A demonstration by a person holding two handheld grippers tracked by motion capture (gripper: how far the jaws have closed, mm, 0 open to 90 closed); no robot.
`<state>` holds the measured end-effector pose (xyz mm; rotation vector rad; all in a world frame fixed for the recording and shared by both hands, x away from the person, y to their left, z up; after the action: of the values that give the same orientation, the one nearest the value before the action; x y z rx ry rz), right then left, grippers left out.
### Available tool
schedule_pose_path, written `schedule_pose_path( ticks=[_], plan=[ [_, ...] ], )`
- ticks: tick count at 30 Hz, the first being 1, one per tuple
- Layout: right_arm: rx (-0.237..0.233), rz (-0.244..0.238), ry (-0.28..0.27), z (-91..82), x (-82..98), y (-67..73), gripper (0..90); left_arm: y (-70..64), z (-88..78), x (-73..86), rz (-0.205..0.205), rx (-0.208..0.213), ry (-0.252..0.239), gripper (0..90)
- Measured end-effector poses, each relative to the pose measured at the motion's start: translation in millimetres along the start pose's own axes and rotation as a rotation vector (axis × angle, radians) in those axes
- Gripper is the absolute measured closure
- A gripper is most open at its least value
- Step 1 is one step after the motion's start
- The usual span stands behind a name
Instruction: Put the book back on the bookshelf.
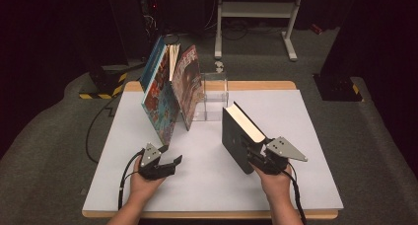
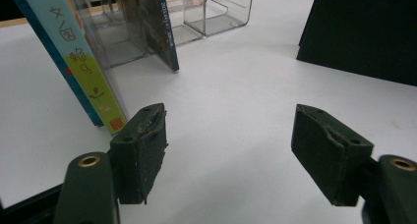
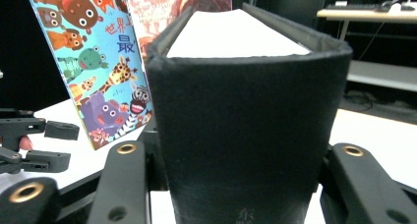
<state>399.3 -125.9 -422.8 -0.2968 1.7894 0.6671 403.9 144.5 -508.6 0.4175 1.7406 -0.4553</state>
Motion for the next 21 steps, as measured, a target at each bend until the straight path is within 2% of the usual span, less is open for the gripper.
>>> schedule_pose_path(
  ticks=[9,15,21],
  plan=[
    [-0.004,0.018,0.052,4.3,-7.0,2.5,35.5,-4.1,2.0,4.3,0.002,0.028,0.008,29.5],
    [0.04,0.031,0.05,7.8,-7.2,-0.8,35.8,-3.7,1.5,4.7,-0.002,0.034,0.006,29.6],
    [0.048,0.016,0.041,7.8,-8.8,-0.8,37.9,-2.7,1.6,4.7,-0.005,0.028,0.008,29.6]
  ],
)
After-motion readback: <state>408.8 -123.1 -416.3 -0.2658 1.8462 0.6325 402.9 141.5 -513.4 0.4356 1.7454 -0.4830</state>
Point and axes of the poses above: each handheld gripper's, and its own axes: z roughly forward along the jaws, x roughly out of its underside, y roughly to its left, the point moved 7 cm from there along z, roughly forward along the jaws, and after that the axes turned 15 degrees about z, right-handed, at the moved point
